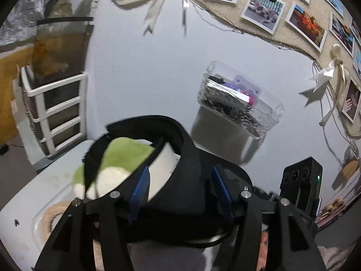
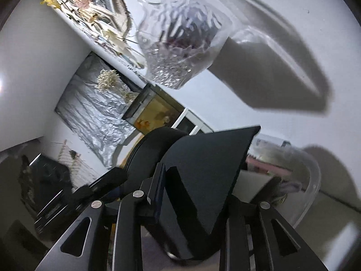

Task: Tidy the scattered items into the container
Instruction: 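Carry the black visor with both grippers and lower it into the container, then open both grippers to release the black visor and withdraw the tools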

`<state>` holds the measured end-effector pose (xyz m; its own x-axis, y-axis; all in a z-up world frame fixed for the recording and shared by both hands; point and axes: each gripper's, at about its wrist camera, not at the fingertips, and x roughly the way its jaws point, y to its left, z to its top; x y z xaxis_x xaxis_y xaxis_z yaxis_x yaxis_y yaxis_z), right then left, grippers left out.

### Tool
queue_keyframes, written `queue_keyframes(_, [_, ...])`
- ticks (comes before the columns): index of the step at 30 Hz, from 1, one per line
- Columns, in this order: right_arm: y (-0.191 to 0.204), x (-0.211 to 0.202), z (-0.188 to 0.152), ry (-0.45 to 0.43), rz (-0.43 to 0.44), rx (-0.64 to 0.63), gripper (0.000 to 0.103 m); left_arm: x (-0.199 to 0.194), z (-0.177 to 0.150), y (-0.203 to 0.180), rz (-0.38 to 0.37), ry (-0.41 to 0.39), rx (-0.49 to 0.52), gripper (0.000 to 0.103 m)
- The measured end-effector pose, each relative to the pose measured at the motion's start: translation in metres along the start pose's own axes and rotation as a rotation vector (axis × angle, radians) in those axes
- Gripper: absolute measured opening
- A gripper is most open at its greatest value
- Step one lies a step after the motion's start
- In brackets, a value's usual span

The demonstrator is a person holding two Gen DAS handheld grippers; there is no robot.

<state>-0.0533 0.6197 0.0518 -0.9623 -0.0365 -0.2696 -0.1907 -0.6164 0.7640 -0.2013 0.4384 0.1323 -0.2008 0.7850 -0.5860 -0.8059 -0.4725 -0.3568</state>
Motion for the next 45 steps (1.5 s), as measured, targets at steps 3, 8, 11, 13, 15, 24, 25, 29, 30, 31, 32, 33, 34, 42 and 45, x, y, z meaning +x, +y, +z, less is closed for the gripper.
queue_keyframes(3, [-0.001,0.003,0.002,0.011,-0.007,-0.001,0.027,-0.006,-0.005,0.008,0.047,-0.001,-0.007,0.057])
queue_keyframes(8, [0.001,0.000,0.001,0.052,-0.018,-0.020,0.046,0.001,-0.007,0.019,0.084,0.000,-0.004,0.060])
queue_keyframes(11, [0.007,-0.010,-0.002,0.053,-0.043,-0.049,0.087,0.005,-0.007,0.016,0.102,0.002,0.013,0.060])
queue_keyframes(13, [0.012,-0.018,-0.005,0.047,-0.058,-0.069,0.088,0.008,-0.008,0.017,0.116,0.001,0.019,0.060])
queue_keyframes(15, [0.012,-0.026,-0.008,0.038,-0.073,-0.073,0.088,0.009,-0.008,0.019,0.115,0.000,0.017,0.060])
queue_keyframes(24, [0.007,-0.044,-0.017,0.062,-0.178,-0.048,0.088,-0.007,-0.009,0.007,0.168,-0.056,0.036,0.076])
queue_keyframes(25, [0.006,-0.045,-0.019,0.061,-0.188,-0.047,0.088,-0.010,-0.009,0.004,0.178,-0.066,0.040,0.080])
queue_keyframes(29, [0.011,-0.049,-0.025,0.058,-0.224,-0.084,0.103,-0.026,-0.012,-0.007,0.241,-0.128,0.061,0.100])
queue_keyframes(30, [0.013,-0.051,-0.027,0.053,-0.230,-0.105,0.103,-0.030,-0.013,-0.011,0.264,-0.148,0.072,0.102])
queue_keyframes(31, [0.016,-0.054,-0.029,0.045,-0.236,-0.130,0.103,-0.033,-0.013,-0.013,0.277,-0.156,0.079,0.102])
queue_keyframes(32, [0.019,-0.058,-0.031,0.037,-0.241,-0.154,0.103,-0.035,-0.014,-0.015,0.288,-0.161,0.086,0.102])
queue_keyframes(33, [0.023,-0.060,-0.033,0.026,-0.249,-0.180,0.103,-0.037,-0.014,-0.016,0.296,-0.164,0.089,0.102])
queue_keyframes(34, [0.027,-0.063,-0.034,0.013,-0.260,-0.208,0.103,-0.039,-0.014,-0.016,0.304,-0.166,0.091,0.102])
queue_keyframes(42, [0.037,-0.068,-0.029,-0.023,-0.305,-0.267,0.103,-0.045,-0.021,-0.008,0.319,-0.164,0.057,0.102])
queue_keyframes(45, [0.043,-0.074,-0.024,-0.062,-0.300,-0.306,0.103,-0.042,-0.023,0.000,0.322,-0.149,0.035,0.102])
